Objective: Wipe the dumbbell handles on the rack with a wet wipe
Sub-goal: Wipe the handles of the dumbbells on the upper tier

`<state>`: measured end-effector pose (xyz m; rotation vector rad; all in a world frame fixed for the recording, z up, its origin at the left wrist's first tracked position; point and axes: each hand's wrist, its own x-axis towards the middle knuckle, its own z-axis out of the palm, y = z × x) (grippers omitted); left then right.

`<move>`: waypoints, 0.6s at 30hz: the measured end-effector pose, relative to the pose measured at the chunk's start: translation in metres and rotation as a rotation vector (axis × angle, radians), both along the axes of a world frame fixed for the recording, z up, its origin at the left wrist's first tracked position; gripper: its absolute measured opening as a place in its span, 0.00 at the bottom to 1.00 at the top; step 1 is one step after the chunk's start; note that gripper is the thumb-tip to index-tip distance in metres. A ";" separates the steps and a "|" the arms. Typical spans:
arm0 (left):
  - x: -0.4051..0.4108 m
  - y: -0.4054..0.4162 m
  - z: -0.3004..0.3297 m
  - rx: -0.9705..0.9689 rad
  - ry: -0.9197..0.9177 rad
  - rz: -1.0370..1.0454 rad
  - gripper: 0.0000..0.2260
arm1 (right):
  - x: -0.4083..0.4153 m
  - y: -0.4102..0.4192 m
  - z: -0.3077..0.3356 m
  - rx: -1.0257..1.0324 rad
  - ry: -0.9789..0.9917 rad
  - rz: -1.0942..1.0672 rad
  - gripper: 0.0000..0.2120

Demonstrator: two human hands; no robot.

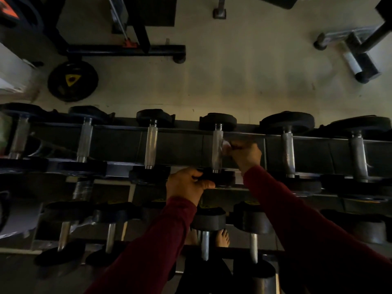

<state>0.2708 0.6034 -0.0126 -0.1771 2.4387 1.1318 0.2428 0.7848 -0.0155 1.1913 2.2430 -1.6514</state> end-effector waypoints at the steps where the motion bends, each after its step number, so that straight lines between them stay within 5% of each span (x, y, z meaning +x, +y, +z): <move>1: 0.000 0.000 -0.001 0.006 0.000 0.005 0.18 | 0.012 0.000 0.001 0.018 -0.031 0.071 0.05; 5: 0.001 0.000 -0.002 0.032 0.013 0.033 0.18 | 0.040 0.000 -0.005 0.063 -0.045 0.205 0.03; 11: -0.001 0.000 -0.001 0.037 -0.004 0.030 0.19 | -0.014 -0.005 -0.006 0.353 0.169 0.109 0.06; 15: 0.000 -0.001 -0.003 0.028 0.010 0.014 0.19 | -0.013 -0.001 -0.004 0.524 0.177 0.385 0.09; 18: 0.000 -0.001 -0.003 0.021 0.027 0.012 0.19 | 0.010 0.004 -0.001 0.550 0.134 0.784 0.11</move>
